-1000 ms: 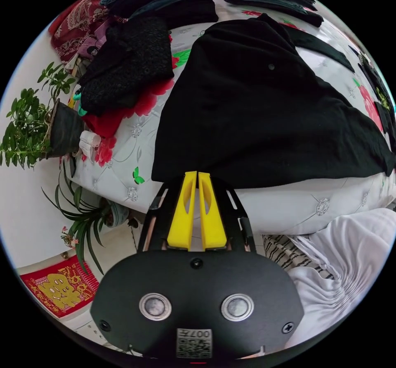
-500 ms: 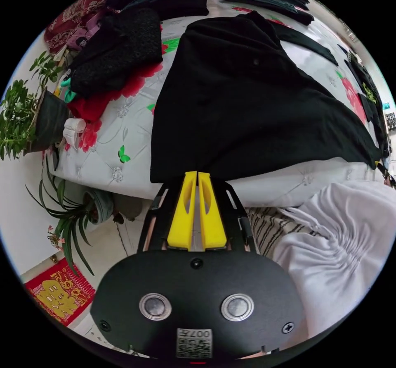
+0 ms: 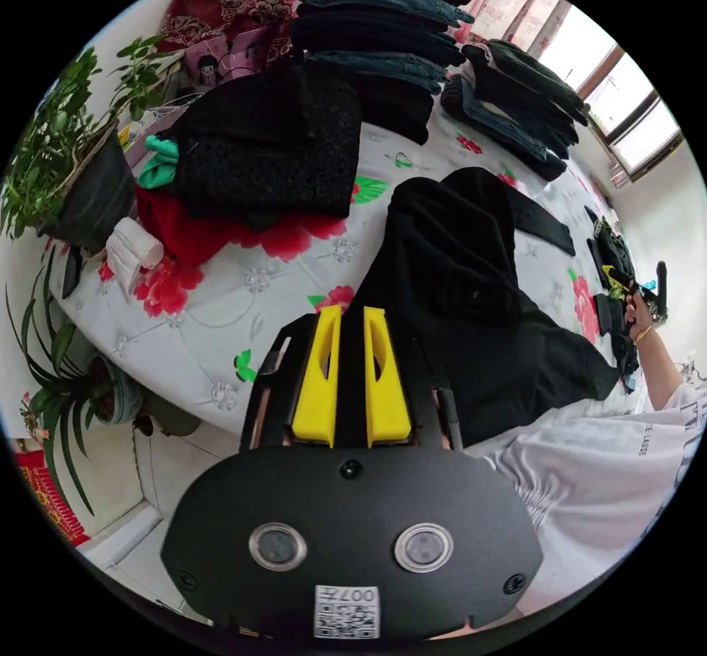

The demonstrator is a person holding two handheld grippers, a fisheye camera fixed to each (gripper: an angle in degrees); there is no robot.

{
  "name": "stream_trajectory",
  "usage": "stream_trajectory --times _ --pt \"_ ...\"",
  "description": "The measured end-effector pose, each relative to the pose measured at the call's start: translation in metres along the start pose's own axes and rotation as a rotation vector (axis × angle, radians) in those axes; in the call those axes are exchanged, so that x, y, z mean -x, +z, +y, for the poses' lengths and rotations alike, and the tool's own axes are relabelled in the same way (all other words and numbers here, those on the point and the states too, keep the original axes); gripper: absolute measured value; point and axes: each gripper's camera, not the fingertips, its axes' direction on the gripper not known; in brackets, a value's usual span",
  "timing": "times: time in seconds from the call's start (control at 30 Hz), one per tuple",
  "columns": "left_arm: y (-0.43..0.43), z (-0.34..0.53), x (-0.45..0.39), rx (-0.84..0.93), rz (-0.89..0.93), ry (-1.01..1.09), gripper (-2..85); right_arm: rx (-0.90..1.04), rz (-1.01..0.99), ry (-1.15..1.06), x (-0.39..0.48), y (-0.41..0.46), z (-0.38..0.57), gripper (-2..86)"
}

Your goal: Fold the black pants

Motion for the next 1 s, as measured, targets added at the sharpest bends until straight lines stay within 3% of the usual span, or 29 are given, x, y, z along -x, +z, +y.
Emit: stream_trajectory --times 0.13,0.27,0.3,0.4,0.53,0.67,0.73,0.8,0.93,1.0 --pt "0.026 -0.042 -0.006 0.043 0.000 0.031 6.1 0.078 0.069 0.043 0.022 0.054 -0.072 10.7" --pt "0.049 -0.057 -0.011 0.114 -0.018 0.026 3.8 0.275 0.071 0.076 0.033 0.123 -0.106 9.0" --pt "0.049 -0.059 -0.013 0.104 -0.028 0.034 3.1 0.199 0.115 0.014 0.045 0.120 -0.105 7.8" --pt "0.044 -0.061 -0.014 0.108 -0.050 0.062 0.7 0.221 0.152 -0.114 0.059 0.121 -0.101 4.9" --pt "0.000 -0.051 -0.012 0.009 -0.016 0.017 -0.6 0.045 0.261 -0.137 0.026 0.052 -0.079 3.7" --pt "-0.044 -0.030 -0.030 -0.088 0.033 0.090 -0.5 -0.157 0.507 0.099 -0.080 -0.058 -0.023 4.5" --pt "-0.051 -0.018 -0.042 -0.102 0.129 0.135 0.8 -0.102 0.488 0.223 -0.133 -0.075 0.006 5.3" --pt "-0.050 -0.012 -0.048 -0.100 0.094 0.143 2.5 0.052 0.479 0.436 -0.184 -0.072 0.044 6.1" --pt "-0.045 -0.019 -0.036 -0.084 0.069 0.083 6.5 -0.018 0.423 0.379 -0.158 -0.068 0.089 6.0" --pt "-0.045 -0.032 -0.026 -0.103 0.088 0.070 8.0 -0.017 0.277 0.252 -0.116 -0.045 0.096 5.8"
